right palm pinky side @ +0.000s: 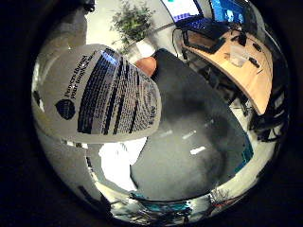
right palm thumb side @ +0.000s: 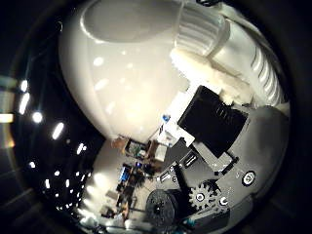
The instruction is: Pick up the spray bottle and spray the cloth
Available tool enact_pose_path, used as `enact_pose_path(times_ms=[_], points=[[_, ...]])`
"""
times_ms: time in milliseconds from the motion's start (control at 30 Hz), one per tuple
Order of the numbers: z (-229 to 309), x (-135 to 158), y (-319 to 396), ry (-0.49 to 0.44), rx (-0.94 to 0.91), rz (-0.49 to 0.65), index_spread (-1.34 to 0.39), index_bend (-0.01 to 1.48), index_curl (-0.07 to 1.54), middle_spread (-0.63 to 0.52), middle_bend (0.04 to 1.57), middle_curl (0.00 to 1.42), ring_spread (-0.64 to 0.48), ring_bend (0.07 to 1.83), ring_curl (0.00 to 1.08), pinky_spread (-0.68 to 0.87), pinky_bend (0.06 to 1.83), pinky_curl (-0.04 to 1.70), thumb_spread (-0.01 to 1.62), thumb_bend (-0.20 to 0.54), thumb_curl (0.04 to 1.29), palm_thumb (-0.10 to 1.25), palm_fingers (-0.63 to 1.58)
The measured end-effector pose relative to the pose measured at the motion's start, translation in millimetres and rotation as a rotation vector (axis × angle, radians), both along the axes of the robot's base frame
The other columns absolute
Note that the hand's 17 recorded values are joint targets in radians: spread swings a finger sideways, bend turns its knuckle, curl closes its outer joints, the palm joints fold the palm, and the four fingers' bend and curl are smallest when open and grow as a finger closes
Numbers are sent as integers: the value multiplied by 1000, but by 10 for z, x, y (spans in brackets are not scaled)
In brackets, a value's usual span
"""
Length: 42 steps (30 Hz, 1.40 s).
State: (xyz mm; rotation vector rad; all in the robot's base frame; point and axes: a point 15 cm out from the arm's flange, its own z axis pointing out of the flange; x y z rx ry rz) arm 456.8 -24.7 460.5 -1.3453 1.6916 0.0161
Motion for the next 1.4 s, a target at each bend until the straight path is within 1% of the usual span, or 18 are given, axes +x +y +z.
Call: enact_pose_path(times_ms=[200,300,433,500,567,733,900,1000,1200,1400], points=[[173,-555,779,73,-19,209,-260,1152,630,-191,1313,662,-205,1428,573,-317,1292,612,827,-9,1080,1062,1235],[290,-816,1035,99,-36,265,-260,1153,629,-191,1315,662,-205,1429,573,-317,1291,617,832,-10,1085,1062,1234],[331,-961,1395,131,-18,352,-259,1153,627,-191,1315,661,-205,1429,572,-315,1291,620,835,-10,1089,1061,1236],[314,-1022,1617,168,-1,409,-259,1153,627,-191,1315,660,-205,1429,572,-314,1291,621,836,-10,1090,1061,1236],[245,-1039,1764,209,15,449,-259,1154,627,-191,1315,660,-205,1429,572,-313,1290,622,838,-12,1089,1057,1236],[-51,-948,2024,314,74,514,-259,1154,626,-191,1315,660,-204,1430,571,-312,1285,621,844,-11,1088,1049,1237],[-532,-852,2250,455,119,573,-259,1153,625,-191,1313,659,-203,1431,569,-319,1283,620,853,-10,1090,1047,1238],[-780,-808,2347,518,143,590,-259,1153,625,-191,1313,659,-203,1431,568,-320,1283,620,857,-10,1093,1046,1238],[-1159,-816,2499,610,147,623,-259,1153,625,-191,1314,659,-204,1431,568,-321,1283,620,869,-9,1097,1041,1237],[-1201,-884,2595,612,132,654,-265,1151,623,-191,1314,659,-204,1427,567,-321,1284,620,888,-9,1098,1044,1236]])
